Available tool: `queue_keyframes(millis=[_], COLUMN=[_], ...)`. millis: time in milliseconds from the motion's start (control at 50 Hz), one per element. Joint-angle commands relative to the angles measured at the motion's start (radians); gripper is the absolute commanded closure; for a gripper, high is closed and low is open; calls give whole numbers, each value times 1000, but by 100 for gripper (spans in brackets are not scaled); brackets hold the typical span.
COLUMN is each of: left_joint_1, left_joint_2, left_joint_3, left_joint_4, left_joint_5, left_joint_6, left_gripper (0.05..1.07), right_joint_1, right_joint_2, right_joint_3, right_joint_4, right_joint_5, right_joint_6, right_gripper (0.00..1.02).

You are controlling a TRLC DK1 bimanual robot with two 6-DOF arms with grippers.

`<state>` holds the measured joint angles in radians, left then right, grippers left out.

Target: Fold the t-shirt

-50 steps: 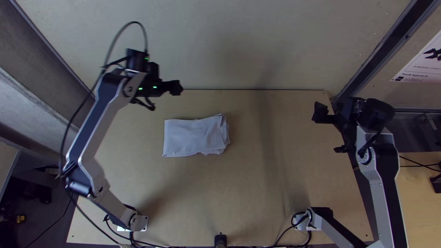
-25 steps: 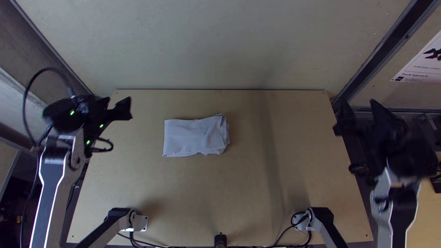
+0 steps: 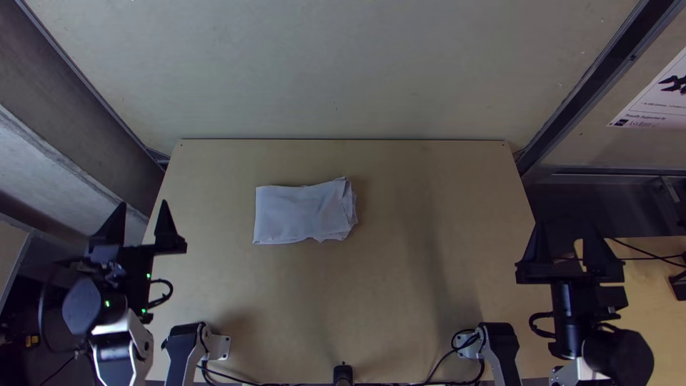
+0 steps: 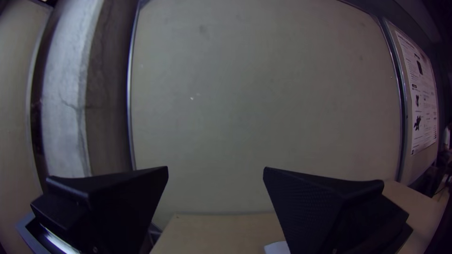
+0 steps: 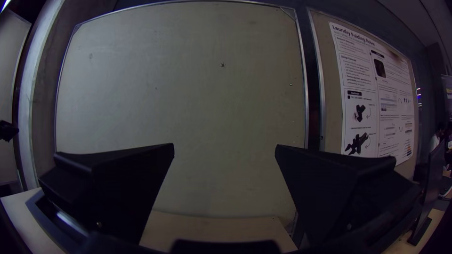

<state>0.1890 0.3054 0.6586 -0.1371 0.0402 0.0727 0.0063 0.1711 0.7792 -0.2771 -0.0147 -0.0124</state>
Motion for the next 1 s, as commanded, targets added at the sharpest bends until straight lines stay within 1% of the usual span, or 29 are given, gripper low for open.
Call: queue_keyframes(millis=[0,60,160,220,380,480,600,660,720,800,860,920,980], left_joint_1=[13,12,9,6,-8,-23,-26,-26,-22,-22,-16,-28,-52], left_joint_2=[-92,-134,-193,-226,-270,-308,-308,-308,-308,-308,-308,-308,-307], left_joint_3=[-102,-148,-231,-280,-387,-491,-556,-590,-631,-662,-662,-662,-662], left_joint_4=[56,62,114,168,232,330,344,349,392,386,356,301,231], left_joint_5=[1,1,12,15,20,23,23,21,23,23,23,23,23], left_joint_6=[36,41,53,62,75,88,98,102,114,110,82,73,62], left_gripper=[10,10,10,10,10,10,10,10,10,10,10,10,10], right_joint_1=[11,14,17,17,17,23,47,55,54,49,50,44,38], right_joint_2=[-50,-74,-91,-96,-137,-177,-177,-177,-177,-177,-177,-177,-176], right_joint_3=[-52,-89,-158,-204,-382,-520,-626,-675,-724,-778,-778,-776,-771], right_joint_4=[4,10,53,95,260,365,406,409,424,424,358,296,266], right_joint_5=[7,7,7,7,9,7,9,9,9,7,9,9,13], right_joint_6=[0,22,54,55,52,46,48,49,54,58,81,80,68], right_gripper=[4,4,4,4,4,4,4,4,4,4,4,4,4])
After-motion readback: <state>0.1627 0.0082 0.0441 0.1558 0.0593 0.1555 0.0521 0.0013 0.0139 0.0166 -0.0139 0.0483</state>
